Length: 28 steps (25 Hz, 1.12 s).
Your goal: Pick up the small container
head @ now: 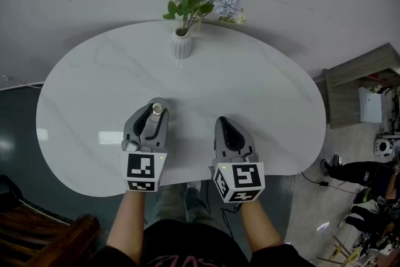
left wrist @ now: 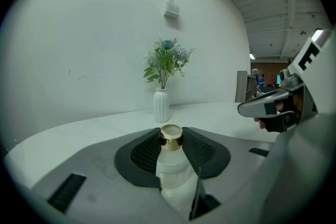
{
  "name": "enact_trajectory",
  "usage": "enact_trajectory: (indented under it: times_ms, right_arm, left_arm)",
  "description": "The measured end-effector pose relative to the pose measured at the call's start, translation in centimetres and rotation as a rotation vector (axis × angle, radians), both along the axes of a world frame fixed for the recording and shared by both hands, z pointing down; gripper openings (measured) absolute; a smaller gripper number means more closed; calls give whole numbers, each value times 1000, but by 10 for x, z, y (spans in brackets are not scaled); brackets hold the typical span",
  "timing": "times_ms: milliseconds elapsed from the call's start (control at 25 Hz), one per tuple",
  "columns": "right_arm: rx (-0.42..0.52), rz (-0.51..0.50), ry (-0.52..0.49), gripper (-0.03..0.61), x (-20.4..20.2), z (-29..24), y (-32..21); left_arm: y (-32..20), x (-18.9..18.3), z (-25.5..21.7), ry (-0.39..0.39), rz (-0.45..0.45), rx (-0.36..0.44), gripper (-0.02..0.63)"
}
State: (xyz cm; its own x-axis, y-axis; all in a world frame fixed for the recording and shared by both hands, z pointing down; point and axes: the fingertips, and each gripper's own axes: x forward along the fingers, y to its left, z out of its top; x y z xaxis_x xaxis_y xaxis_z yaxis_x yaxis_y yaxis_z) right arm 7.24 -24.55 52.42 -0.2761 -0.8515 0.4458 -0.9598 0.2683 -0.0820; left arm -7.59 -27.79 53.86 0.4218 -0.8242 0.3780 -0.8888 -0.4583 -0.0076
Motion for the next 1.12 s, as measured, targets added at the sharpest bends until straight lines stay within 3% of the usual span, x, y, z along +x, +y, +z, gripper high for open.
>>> enact_trajectory:
  times_ms: [1120]
  right_arm:
    - [110, 20, -18, 66, 11, -54, 13]
  left_arm:
    - [22, -26, -48, 0, -69, 41, 130]
